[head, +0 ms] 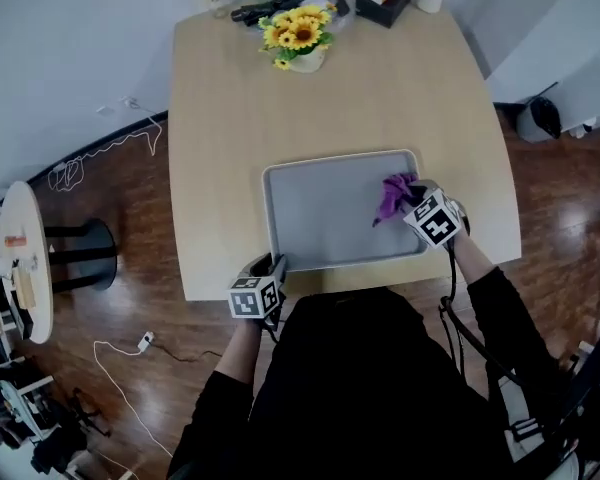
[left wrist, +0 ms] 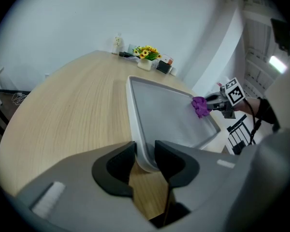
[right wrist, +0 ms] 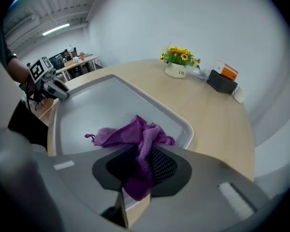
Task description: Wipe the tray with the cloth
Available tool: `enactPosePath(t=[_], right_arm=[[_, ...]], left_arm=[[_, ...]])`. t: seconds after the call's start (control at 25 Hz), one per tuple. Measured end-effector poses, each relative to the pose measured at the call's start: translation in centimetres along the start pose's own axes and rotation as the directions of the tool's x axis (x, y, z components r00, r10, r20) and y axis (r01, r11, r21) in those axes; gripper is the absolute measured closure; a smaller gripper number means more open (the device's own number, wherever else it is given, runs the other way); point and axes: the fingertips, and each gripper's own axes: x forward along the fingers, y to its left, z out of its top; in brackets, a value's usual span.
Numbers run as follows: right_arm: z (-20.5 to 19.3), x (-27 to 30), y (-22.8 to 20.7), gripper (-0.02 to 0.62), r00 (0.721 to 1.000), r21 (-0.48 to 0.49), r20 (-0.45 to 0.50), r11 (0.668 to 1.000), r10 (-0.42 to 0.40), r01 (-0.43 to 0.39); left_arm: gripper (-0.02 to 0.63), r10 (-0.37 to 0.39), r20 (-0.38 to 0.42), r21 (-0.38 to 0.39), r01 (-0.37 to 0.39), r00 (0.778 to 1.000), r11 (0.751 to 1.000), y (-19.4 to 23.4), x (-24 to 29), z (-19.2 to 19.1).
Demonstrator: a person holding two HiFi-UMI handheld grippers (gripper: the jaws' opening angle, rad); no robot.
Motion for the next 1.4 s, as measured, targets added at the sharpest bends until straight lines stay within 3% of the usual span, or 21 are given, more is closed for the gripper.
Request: enactPosePath(t=[0.16, 0.32, 0.52, 0.68, 0.8, 1.04, 1.24, 1.4], right_arm=[[3.5, 1.9, 1.5, 0.517, 0.998, -0.052, -0.016, 0.997, -0.061, 0.061], [10.6, 5.5, 7.4, 0.517, 1.0, -0.134, 0.029, 0.991, 0.006, -0.002], [20.2, 10.2, 16.4, 0.517, 0.994, -0.313, 0.071, 0.948, 0.084, -0.058], [23.5, 11.8, 19.5, 0.517, 0.992, -0.362, 0.066, 0.929, 0.108, -0.077], [22.1, 11.1, 17.1, 0.517, 0.988, -0.309, 0.088, 0.946, 0.128, -0.095], [13.9, 7.5, 4.7, 0.517, 0.998, -0.093, 0.058, 0.996, 0.014, -0.009], [5.7, 3.5, -3.6, 0.515, 0.997, 0.043, 0.025, 0.996, -0.079, 0.078], [4.3, 2.6, -5.1, 0.515, 0.996, 0.082, 0.036, 0.993, -0.083, 0.08]], left_arm=[[0.491, -0.036, 0.013, 0.001, 0.036, 0.999, 0.999, 0.6, 0.3, 0.3], [0.488, -0.059, 0.002, 0.003, 0.059, 0.998, 0.998, 1.1, -0.1, 0.2], [0.483, -0.079, -0.012, 0.033, 0.079, 0.997, 0.996, 1.0, -0.1, 0.3], [0.48, -0.088, -0.029, 0.054, 0.089, 0.996, 0.995, 1.7, -0.1, 0.1], [0.479, -0.102, -0.032, 0.045, 0.104, 0.994, 0.994, 1.7, -0.2, 0.1], [0.479, -0.08, -0.028, 0.026, 0.081, 0.996, 0.996, 1.8, -0.3, 0.1], [0.48, -0.06, -0.017, -0.007, 0.06, 0.998, 0.998, 1.7, -0.3, 0.2], [0.48, -0.048, -0.009, -0.044, 0.048, 0.999, 0.998, 1.4, -0.2, 0.1]])
